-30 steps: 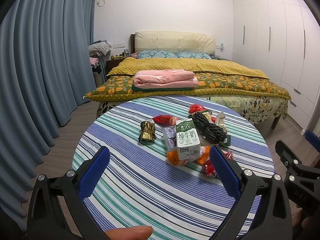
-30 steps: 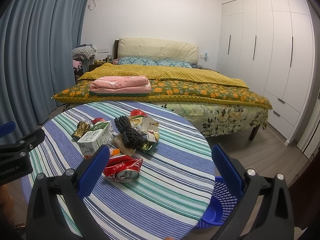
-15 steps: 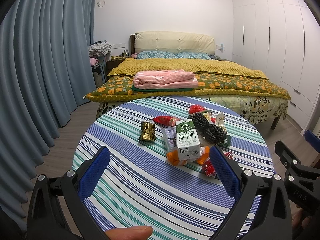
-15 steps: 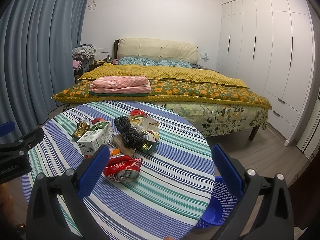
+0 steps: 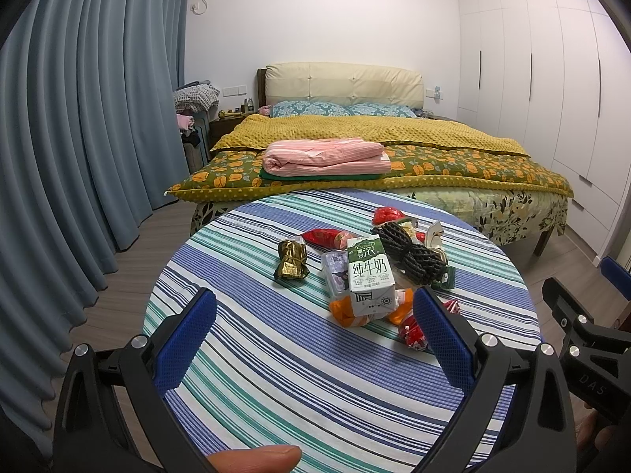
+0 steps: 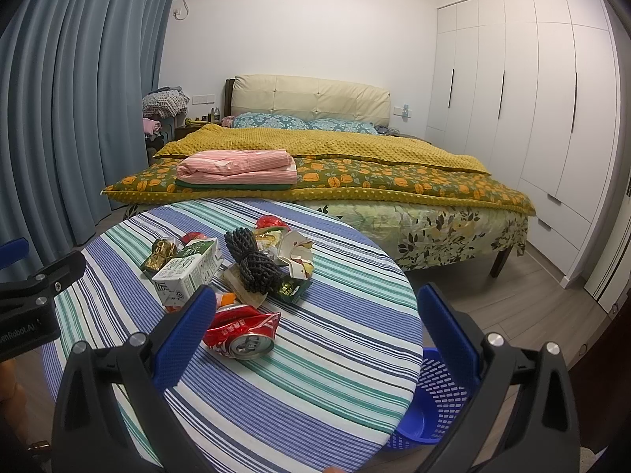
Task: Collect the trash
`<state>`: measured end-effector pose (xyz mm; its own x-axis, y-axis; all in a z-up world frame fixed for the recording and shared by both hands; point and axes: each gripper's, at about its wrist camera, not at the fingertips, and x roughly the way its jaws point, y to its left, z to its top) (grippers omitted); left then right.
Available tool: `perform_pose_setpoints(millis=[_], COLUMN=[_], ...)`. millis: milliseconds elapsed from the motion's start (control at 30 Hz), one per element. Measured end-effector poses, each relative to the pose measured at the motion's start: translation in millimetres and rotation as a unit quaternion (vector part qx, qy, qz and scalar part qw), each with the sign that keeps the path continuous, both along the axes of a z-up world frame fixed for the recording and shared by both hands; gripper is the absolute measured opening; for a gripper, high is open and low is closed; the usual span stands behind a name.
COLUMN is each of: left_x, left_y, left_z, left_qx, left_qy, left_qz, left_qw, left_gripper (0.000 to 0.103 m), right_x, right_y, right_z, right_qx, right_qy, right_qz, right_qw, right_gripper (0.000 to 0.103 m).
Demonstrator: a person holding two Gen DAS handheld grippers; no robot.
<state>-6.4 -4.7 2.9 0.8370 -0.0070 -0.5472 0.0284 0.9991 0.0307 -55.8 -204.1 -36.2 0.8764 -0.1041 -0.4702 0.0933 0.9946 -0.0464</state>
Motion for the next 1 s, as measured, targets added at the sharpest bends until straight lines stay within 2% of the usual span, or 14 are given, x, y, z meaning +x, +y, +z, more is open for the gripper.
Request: perform_pose_setpoints(millis=[1000], left_x=[-0.2], left_y=[0.4], left_z=[-0.1], left_qx=[0.0], left_qy=[-0.001], left_qz=[0.0], left_qw=[1.0], left_gripper=[0.099], right_x=[-1.0], right_y=[-1.7], right_z=[1.0], right_qx=[0.0], right_qy=[-0.001], right_qz=[-0.001], right_qw=[1.0], right_gripper=[0.098])
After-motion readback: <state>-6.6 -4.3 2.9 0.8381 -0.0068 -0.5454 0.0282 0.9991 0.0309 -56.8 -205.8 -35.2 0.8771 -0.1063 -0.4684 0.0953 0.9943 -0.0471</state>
